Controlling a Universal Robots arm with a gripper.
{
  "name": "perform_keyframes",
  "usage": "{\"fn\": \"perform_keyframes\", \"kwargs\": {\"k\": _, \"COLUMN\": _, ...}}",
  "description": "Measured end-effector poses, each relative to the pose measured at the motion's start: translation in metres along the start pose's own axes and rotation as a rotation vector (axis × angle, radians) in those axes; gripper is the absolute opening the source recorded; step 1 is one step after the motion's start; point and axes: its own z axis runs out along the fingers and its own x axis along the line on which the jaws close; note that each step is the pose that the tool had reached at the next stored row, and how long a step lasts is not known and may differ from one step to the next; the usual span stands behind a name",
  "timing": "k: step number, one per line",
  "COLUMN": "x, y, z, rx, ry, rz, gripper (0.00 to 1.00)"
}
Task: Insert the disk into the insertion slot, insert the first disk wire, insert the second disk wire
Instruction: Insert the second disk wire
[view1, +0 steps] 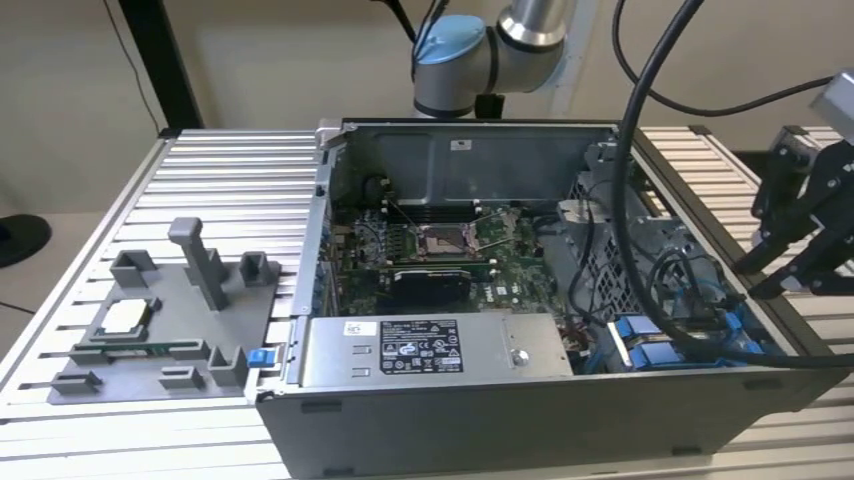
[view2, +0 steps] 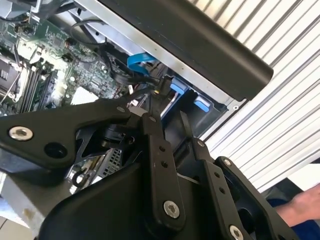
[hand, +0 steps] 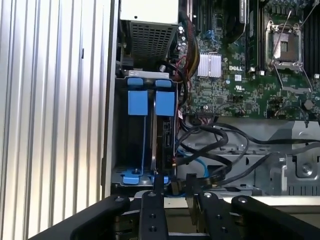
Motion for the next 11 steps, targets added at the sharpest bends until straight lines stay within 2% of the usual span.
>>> {"fn": "perform_keyframes", "kwargs": {"k": 3, "x": 0.0036, "y": -0.0003, "z": 0.0023, "rx": -0.013, "ry": -0.0002, "rz": 0.002, "gripper": 1.0}}
{"fn": "perform_keyframes", "kwargs": {"k": 8, "x": 0.0076, "y": -0.0019, "z": 0.0078, "rx": -0.0162, "ry": -0.0055, "rz": -0.002, "gripper": 1.0}}
{"fn": "perform_keyframes", "kwargs": {"k": 9, "x": 0.0077, "y": -0.0021, "z": 0.0083, "rx": -0.0163, "ry": -0.0106, "rz": -0.004, "gripper": 1.0}}
{"fn": "perform_keyframes", "kwargs": {"k": 11, "x": 0.0077, "y": -0.0026, "z": 0.0088, "rx": -0.0168, "ry": -0.0301, "rz": -0.01, "gripper": 1.0}}
